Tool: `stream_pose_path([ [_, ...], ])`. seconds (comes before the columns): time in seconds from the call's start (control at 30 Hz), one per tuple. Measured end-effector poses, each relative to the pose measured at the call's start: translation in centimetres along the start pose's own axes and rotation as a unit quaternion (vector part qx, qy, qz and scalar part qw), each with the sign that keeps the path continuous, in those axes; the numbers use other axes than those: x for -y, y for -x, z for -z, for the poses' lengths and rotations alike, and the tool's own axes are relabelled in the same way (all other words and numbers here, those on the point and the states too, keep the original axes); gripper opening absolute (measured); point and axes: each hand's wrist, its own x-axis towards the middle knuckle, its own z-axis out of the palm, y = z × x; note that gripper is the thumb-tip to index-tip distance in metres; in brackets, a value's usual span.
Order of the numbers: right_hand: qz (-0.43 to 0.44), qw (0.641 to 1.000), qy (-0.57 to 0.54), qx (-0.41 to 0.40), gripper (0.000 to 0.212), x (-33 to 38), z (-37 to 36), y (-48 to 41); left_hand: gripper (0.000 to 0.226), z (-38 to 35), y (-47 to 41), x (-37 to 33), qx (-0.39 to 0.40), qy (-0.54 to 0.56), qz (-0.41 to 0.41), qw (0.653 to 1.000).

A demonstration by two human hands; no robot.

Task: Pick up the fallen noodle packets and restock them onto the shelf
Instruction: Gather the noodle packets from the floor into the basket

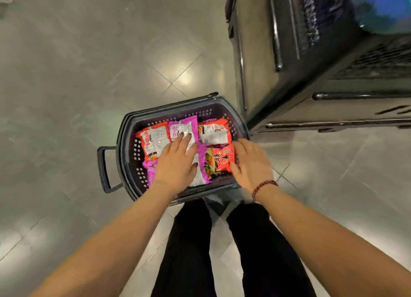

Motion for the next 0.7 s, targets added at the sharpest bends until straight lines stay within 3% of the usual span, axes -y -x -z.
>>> stream_pose_path([
  [0.2, -0.077, 0.992, -0.033, -0.093, 0.057, -7.4, 9.8, 5.4, 0.045, 9.7, -2.7, -10.5, -0.086, -0.023, -0.101, 0.991],
  [0.37, -0.147, 0.977, -0.022, -0.151, 0.061, -15.9, 16.4, 12.1, 0.050, 14.1, -5.1, -22.9, -0.143, -0.015, -0.209, 0.967],
  [0.7, -0.325, 0.930, -0.032, -0.172, 0.055, -33.6, 22.7, 27.4, 0.051, 15.5, -10.1, -49.8, -0.095, -0.042, -0.413, 0.905],
])
